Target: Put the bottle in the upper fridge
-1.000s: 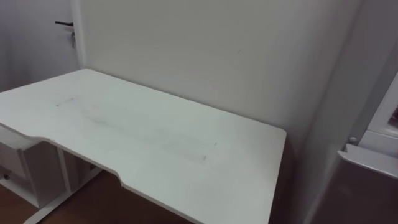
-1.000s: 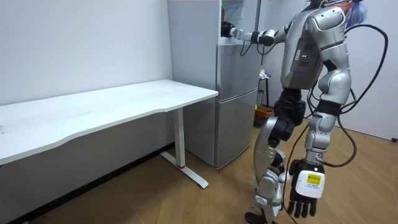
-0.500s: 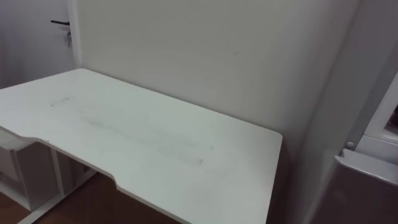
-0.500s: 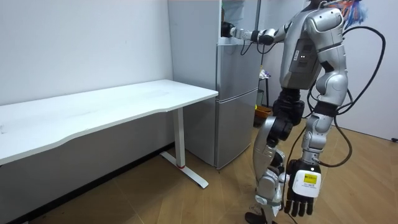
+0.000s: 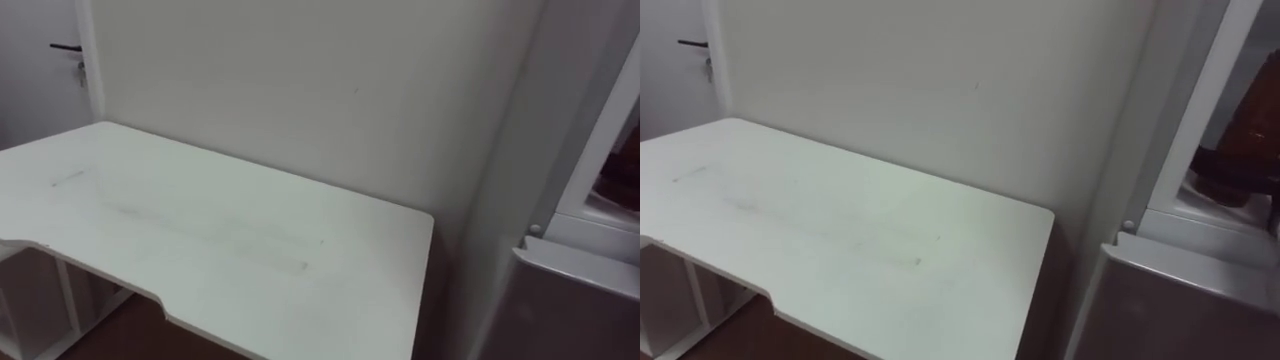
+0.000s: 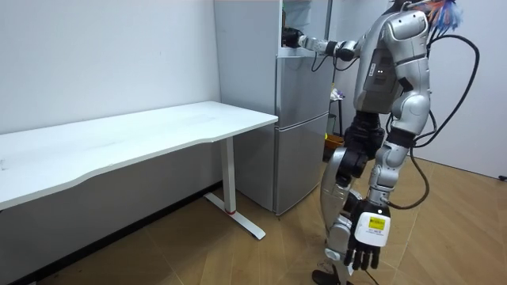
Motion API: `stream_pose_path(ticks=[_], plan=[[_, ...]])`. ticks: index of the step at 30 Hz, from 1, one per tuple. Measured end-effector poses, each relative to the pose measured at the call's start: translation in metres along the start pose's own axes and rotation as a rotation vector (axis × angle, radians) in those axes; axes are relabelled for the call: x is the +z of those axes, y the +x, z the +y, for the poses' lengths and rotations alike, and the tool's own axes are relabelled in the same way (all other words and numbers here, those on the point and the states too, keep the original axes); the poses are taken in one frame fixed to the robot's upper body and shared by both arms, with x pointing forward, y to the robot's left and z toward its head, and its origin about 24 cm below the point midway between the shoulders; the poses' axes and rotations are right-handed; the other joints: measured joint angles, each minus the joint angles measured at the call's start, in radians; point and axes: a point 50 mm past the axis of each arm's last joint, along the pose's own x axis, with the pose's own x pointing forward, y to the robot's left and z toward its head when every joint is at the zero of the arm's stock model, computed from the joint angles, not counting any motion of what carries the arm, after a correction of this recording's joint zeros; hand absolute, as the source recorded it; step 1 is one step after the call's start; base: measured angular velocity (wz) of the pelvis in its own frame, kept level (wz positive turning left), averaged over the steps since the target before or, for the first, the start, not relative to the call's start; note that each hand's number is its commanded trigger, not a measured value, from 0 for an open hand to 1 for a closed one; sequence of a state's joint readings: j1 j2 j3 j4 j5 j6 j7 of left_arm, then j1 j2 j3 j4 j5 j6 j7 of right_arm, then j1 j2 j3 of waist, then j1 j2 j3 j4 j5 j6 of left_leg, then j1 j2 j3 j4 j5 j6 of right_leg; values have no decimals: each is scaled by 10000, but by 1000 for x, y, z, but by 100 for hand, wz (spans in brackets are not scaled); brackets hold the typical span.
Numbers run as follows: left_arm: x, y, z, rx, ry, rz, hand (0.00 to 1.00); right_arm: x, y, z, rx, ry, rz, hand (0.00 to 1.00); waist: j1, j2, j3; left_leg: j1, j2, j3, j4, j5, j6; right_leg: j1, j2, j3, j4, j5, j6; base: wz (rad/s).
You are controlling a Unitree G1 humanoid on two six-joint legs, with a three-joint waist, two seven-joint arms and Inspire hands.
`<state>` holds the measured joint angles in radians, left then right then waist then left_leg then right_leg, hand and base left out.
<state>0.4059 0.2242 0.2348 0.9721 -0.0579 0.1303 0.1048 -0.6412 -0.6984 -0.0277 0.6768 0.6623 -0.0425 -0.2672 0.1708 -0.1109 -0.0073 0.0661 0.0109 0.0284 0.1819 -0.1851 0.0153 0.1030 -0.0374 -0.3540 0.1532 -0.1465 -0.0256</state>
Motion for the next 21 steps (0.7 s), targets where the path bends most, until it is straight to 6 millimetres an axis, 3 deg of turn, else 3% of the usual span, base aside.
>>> stream_pose_path(ticks=[10, 21], plan=[[-2, 1, -4, -99, -317, 159, 0, -12, -9, -7, 159, -250, 197, 0, -201, -35, 37, 315, 34, 265, 161, -215, 43, 272, 45, 319, -25, -44, 69, -8], [2, 1, -5, -138, -433, -25, 0, -8, -19, -16, 38, 131, -272, 0, -473, 56, 44, 243, 27, 367, 222, -316, 96, 144, 45, 452, -32, -37, 123, -3]])
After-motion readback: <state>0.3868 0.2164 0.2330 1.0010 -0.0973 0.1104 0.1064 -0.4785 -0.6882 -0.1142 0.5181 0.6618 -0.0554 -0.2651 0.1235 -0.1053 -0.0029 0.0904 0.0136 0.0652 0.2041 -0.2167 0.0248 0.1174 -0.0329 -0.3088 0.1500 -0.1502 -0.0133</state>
